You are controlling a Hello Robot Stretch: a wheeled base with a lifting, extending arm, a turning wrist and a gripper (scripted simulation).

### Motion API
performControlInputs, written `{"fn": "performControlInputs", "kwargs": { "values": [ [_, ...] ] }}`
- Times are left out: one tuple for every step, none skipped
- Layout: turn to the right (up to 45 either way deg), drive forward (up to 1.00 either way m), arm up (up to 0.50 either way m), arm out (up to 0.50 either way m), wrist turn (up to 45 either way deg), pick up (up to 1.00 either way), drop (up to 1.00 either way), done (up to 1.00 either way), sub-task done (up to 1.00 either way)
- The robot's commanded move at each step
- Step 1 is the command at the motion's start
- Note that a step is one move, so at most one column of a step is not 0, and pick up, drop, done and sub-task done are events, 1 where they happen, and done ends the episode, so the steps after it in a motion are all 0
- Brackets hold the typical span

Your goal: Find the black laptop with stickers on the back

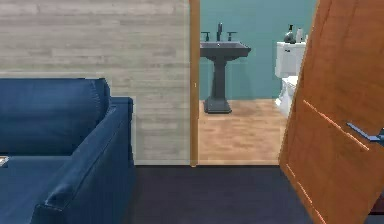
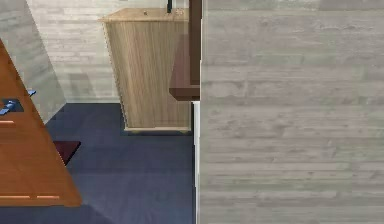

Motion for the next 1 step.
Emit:
{"fn": "performControlInputs", "kwargs": {
  "values": [
    [12.0, 0.0, 0.0, 0.0, 0.0, 0.0, 0.0, 0.0, 0.0]
  ]
}}
